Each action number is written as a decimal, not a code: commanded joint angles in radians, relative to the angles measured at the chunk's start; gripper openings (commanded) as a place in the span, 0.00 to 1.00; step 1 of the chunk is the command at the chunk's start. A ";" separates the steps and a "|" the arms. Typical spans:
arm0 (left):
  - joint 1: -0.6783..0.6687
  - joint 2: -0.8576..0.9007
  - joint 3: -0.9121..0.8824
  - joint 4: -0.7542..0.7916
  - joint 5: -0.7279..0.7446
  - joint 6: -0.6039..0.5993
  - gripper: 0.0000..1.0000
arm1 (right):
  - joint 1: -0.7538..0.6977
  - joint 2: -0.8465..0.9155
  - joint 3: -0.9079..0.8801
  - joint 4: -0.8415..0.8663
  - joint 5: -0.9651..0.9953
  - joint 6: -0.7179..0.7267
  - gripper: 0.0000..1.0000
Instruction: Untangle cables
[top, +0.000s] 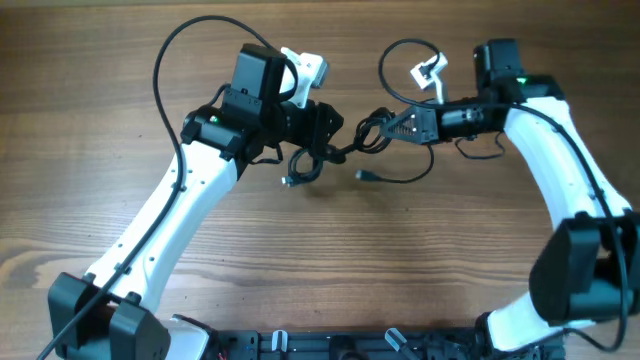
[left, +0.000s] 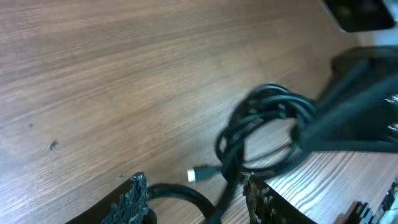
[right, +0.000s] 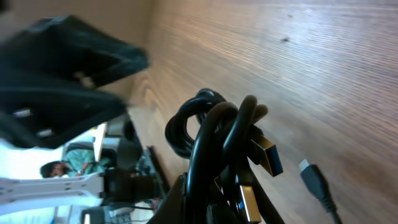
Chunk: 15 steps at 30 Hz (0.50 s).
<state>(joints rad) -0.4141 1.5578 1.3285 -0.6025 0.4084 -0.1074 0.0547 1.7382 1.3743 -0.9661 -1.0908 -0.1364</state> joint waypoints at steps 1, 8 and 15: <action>-0.015 0.007 -0.001 0.023 0.029 -0.001 0.53 | -0.009 -0.061 0.019 -0.022 -0.101 -0.019 0.04; -0.112 0.094 0.000 0.155 0.093 0.051 0.51 | -0.008 -0.061 0.019 -0.109 -0.116 -0.076 0.04; -0.114 0.113 -0.001 0.125 0.212 0.131 0.51 | -0.008 -0.061 0.019 -0.109 -0.124 -0.071 0.04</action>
<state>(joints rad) -0.5266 1.6588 1.3285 -0.4599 0.5678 -0.0372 0.0460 1.6978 1.3750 -1.0733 -1.1374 -0.1856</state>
